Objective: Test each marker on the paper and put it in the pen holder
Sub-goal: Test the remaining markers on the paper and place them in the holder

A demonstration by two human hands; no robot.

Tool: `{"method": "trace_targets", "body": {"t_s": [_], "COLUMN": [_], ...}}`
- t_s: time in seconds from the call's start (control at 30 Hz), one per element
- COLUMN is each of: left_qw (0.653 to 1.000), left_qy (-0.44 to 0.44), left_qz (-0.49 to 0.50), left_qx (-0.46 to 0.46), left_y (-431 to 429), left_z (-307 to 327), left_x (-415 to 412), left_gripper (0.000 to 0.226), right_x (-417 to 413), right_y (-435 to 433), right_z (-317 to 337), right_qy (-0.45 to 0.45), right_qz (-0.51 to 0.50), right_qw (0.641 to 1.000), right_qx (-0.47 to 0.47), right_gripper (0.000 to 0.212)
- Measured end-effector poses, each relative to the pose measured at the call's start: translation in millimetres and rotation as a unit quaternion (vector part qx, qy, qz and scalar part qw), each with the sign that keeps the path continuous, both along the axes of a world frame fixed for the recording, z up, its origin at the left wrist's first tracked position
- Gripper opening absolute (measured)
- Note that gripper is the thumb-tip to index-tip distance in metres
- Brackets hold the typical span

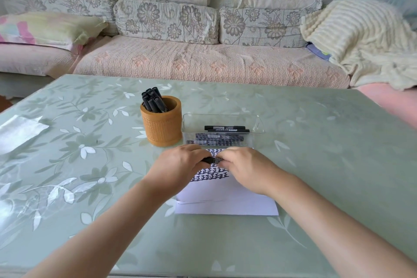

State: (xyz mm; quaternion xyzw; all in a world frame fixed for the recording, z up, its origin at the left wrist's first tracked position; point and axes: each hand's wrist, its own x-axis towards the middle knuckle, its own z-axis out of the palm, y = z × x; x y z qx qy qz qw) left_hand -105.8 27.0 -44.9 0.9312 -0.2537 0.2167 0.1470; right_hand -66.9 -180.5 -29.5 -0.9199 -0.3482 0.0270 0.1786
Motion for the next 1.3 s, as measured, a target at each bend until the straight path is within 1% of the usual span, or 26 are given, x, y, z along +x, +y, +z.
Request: {"method": "trace_targets", "body": {"t_s": [0.1,0.17,0.23,0.27,0.3,0.33,0.37,0.4,0.43,0.47,0.5,0.57,0.63,0.67,0.7,0.8,0.9,1.0,1.07,1.13,1.17,1.23,1.27,1.3], "left_qw": [0.998,0.992,0.987,0.989,0.995,0.998,0.999,0.999,0.999,0.999,0.999,1.000,0.994,0.988,0.982,0.985,0.980,0.973,0.969,0.966,0.966,0.966,0.967,0.967], "left_qy": [0.058,0.111,0.137,0.122,0.082,0.040,0.007,-0.011,-0.021,-0.020,-0.014,0.021,0.102,0.145,0.168,0.145,0.148,0.138,0.123,0.119,0.120,0.128,0.127,0.117], "left_qz": [0.022,0.023,0.010,-0.003,-0.019,-0.032,-0.041,-0.045,-0.047,-0.044,-0.039,-0.022,0.009,0.024,0.039,0.072,0.123,0.185,0.214,0.228,0.228,0.223,0.222,0.227], "left_qx": [-0.024,-0.053,-0.082,-0.080,-0.058,-0.028,-0.006,0.005,0.009,0.006,0.003,-0.001,-0.031,-0.057,-0.072,-0.063,-0.049,-0.018,-0.007,0.004,0.006,0.012,0.017,0.020], "left_y": [-2.1,-0.6,2.5,4.0,6.0,7.6,8.8,9.8,10.5,11.1,11.4,11.0,12.9,16.0,20.4,35.8,45.4,47.9,49.1,50.7,51.6,53.0,52.5,51.5], "left_z": [5.7,8.3,9.4,10.1,9.6,8.9,8.9,9.4,9.5,9.8,9.7,8.8,8.3,8.3,8.0,4.0,-3.0,-9.6,-11.7,-14.2,-15.7,-19.9,-21.6,-22.6], "left_x": [1.1,2.9,4.5,4.6,5.4,5.9,5.5,5.1,4.8,4.1,3.3,2.0,1.3,1.7,2.2,4.0,4.7,2.8,2.2,2.5,3.2,4.6,5.1,5.4], "left_gripper": [0.022,0.020,0.016,0.015,0.015,0.015,0.014,0.015,0.018,0.023,0.028,0.034,0.034,0.032,0.027,0.020,0.022,0.026,0.022,0.018,0.018,0.021,0.023,0.026], "right_x": [2.9,2.4,-0.4,-2.3,-3.5,-4.4,-4.2,-3.3,-3.5,-3.2,-2.4,-2.0,-1.9,-0.7,0.6,4.0,3.1,3.4,2.7,1.0,-0.3,-1.9,-1.8,-0.9], "right_y": [-3.5,-4.7,-4.1,-2.4,-0.9,0.4,0.8,0.3,-0.3,-0.6,-0.9,-1.1,-3.3,-5.2,-7.4,-12.8,-14.1,-14.5,-13.4,-14.2,-14.7,-16.2,-17.4,-18.4], "right_z": [0.3,1.2,1.3,2.1,1.8,2.6,4.4,6.3,8.2,9.3,9.2,6.5,4.5,3.5,3.0,1.1,-4.6,-10.4,-10.2,-7.8,-6.6,-4.3,-3.7,-4.1], "right_qy": [-0.104,-0.159,-0.173,-0.172,-0.154,-0.106,-0.036,0.031,0.068,0.067,0.038,-0.060,-0.145,-0.163,-0.163,-0.110,-0.042,-0.005,0.012,0.038,0.044,0.034,0.028,0.026], "right_qz": [0.029,0.048,0.054,0.047,0.035,0.020,0.004,-0.010,-0.017,-0.012,-0.003,0.017,0.035,0.036,0.029,-0.010,-0.020,-0.026,-0.031,-0.041,-0.042,-0.031,-0.027,-0.026], "right_qw": [0.994,0.986,0.983,0.984,0.987,0.994,0.999,0.998,0.994,0.994,0.997,0.997,0.988,0.986,0.986,0.994,0.999,0.999,0.998,0.995,0.992,0.990,0.988,0.987], "right_qx": [0.003,-0.003,0.004,0.008,0.009,0.015,0.033,0.058,0.079,0.082,0.071,0.045,0.027,0.017,0.011,0.012,0.019,0.033,0.050,0.087,0.107,0.135,0.147,0.158], "right_gripper": [0.015,0.012,0.012,0.012,0.015,0.020,0.027,0.032,0.033,0.032,0.028,0.018,0.015,0.016,0.019,0.026,0.031,0.038,0.045,0.049,0.046,0.031,0.027,0.027]}}
